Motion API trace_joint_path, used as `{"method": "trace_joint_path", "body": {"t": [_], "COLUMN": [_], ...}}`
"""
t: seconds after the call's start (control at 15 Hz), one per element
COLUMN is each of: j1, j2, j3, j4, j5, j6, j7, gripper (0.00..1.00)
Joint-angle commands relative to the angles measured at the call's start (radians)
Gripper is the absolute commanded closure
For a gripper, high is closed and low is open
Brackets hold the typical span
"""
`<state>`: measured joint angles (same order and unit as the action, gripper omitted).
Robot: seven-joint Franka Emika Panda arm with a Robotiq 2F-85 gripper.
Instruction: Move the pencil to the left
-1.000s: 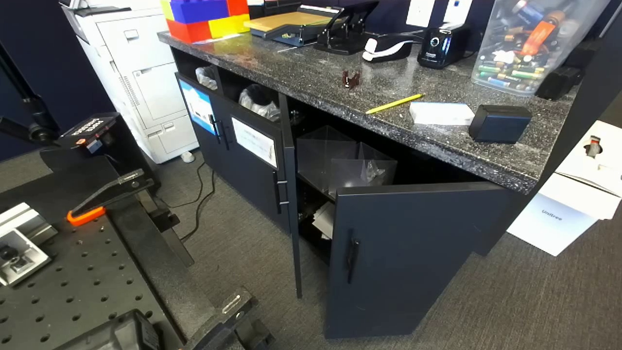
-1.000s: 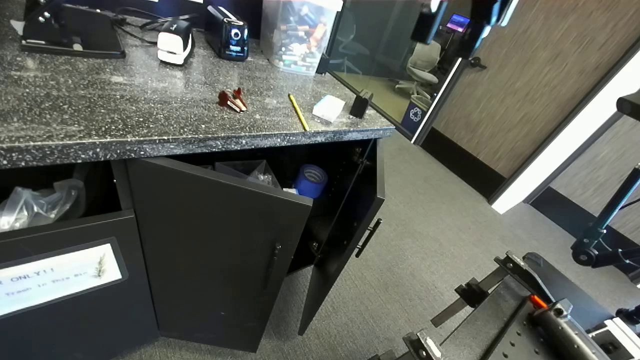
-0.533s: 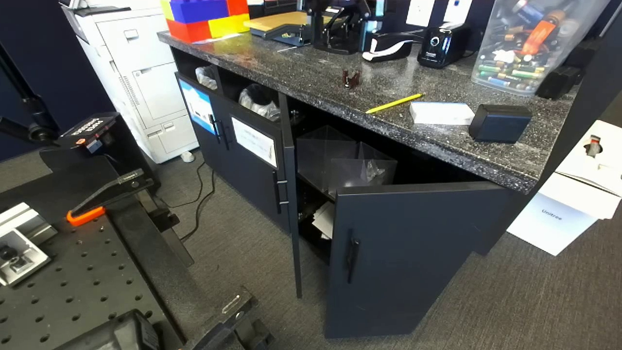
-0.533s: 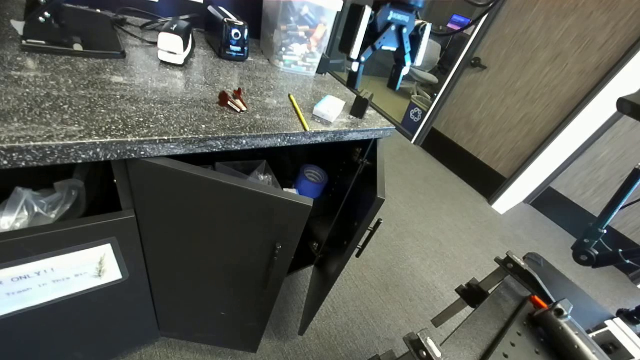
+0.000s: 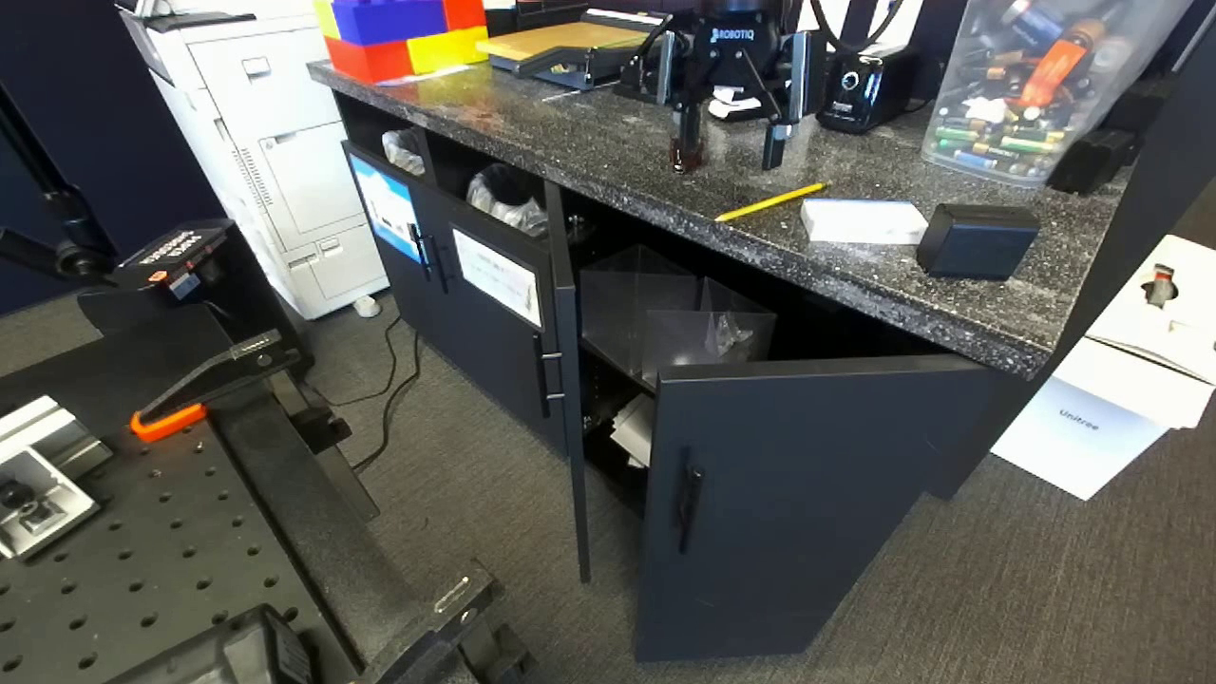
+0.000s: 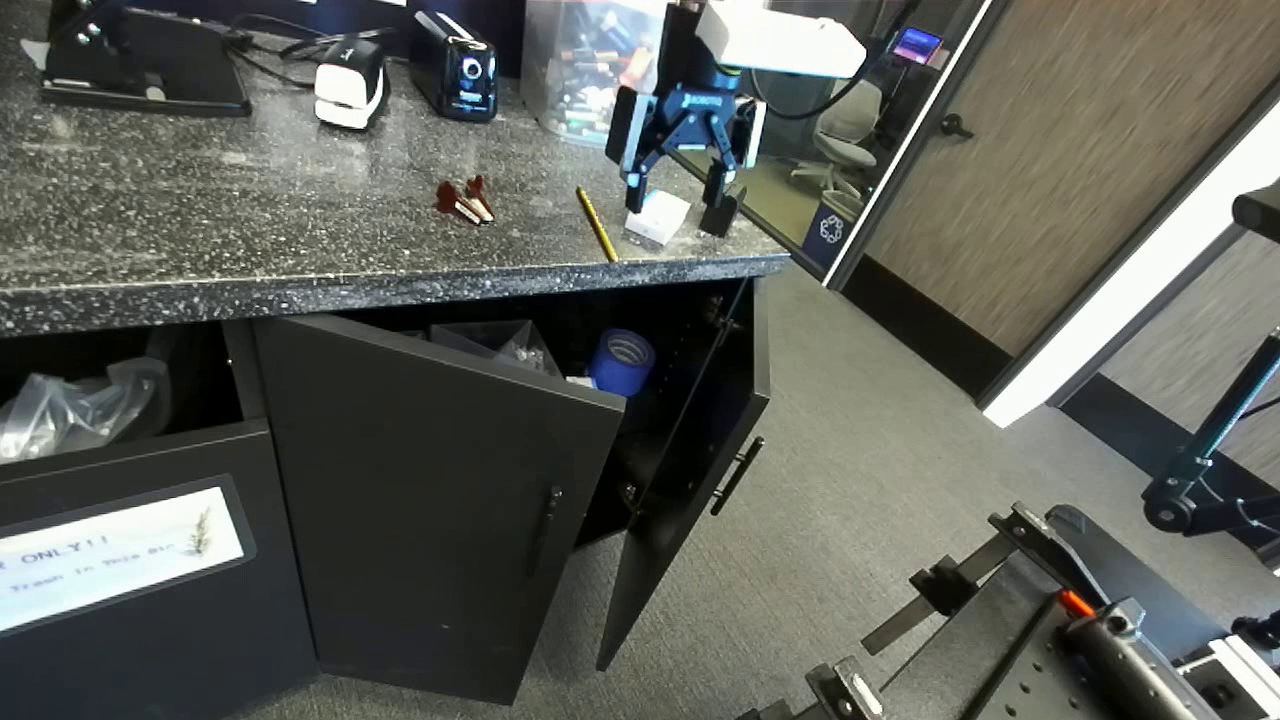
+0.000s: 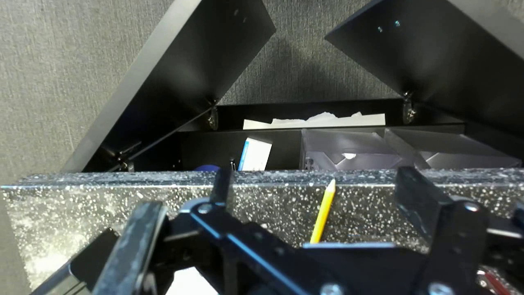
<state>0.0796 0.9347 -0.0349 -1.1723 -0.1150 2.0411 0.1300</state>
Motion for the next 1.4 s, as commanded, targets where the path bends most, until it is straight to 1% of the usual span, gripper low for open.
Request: {"method": "trace_joint_path", "body": {"t": [0.0,0.2,0.4,1.0,1.07,1.13,1.2,1.27,1.33], "j1": [0.026,0.029,0.026,0.019,0.012,0.009,0.004,0.001,-0.002], "j2": [0.149,0.241,0.311,0.423,0.422,0.43,0.439,0.449,0.458], "j3": [-0.03,-0.033,-0.033,-0.032,-0.02,-0.02,-0.019,-0.021,-0.022], "j4": [0.242,0.377,0.469,0.606,0.603,0.612,0.619,0.625,0.63], "j5": [-0.013,0.004,0.016,0.026,0.015,0.015,0.017,0.015,0.014], "j6": [-0.037,-0.061,-0.086,-0.156,-0.154,-0.153,-0.153,-0.149,-0.147], "j7": [0.046,0.084,0.128,0.215,0.225,0.23,0.237,0.244,0.249], "gripper": [0.0,0.0,0.0,0.0,0.0,0.05,0.21,0.29,0.29]}}
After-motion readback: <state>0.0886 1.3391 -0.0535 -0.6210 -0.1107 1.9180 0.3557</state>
